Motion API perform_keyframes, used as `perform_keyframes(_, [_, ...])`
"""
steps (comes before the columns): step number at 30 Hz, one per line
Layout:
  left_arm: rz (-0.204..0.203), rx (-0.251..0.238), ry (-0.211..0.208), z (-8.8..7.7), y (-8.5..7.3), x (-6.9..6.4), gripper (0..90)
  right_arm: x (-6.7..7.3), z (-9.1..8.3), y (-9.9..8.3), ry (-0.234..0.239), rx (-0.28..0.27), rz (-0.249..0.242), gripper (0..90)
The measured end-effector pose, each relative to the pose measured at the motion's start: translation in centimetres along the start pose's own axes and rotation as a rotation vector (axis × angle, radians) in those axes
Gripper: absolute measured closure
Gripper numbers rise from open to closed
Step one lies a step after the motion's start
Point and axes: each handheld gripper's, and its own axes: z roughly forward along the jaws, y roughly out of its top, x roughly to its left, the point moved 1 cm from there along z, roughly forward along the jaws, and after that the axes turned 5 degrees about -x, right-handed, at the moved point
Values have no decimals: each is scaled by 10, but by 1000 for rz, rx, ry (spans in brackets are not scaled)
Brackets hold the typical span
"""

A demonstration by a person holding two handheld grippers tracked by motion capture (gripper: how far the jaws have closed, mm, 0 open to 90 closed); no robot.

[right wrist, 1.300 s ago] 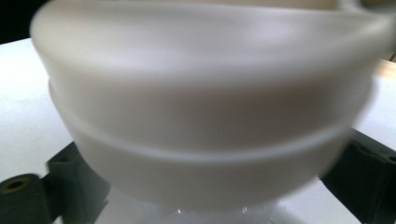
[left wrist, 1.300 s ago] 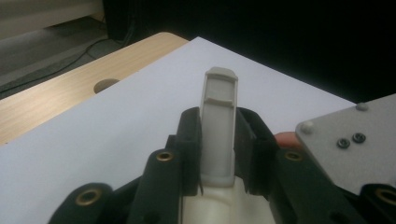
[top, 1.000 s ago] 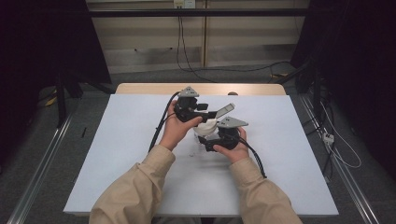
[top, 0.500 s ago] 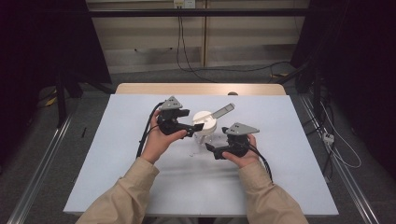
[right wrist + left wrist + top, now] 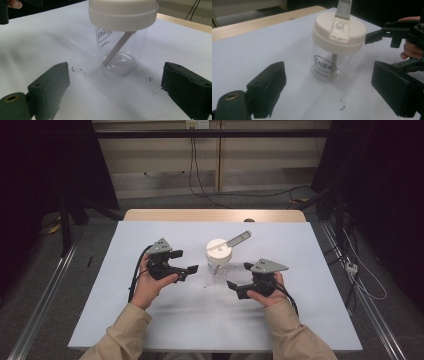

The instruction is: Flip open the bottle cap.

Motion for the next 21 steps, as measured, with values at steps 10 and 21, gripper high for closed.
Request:
perform_keyframes(10, [5,-2,18,-24,-16,6,112,-2,-16,-6,-7,-4,-7,79])
perform_keyframes(21, [2,-16,28,-42,-32,9,107,-6,-36,-15,-23,-6,0,84])
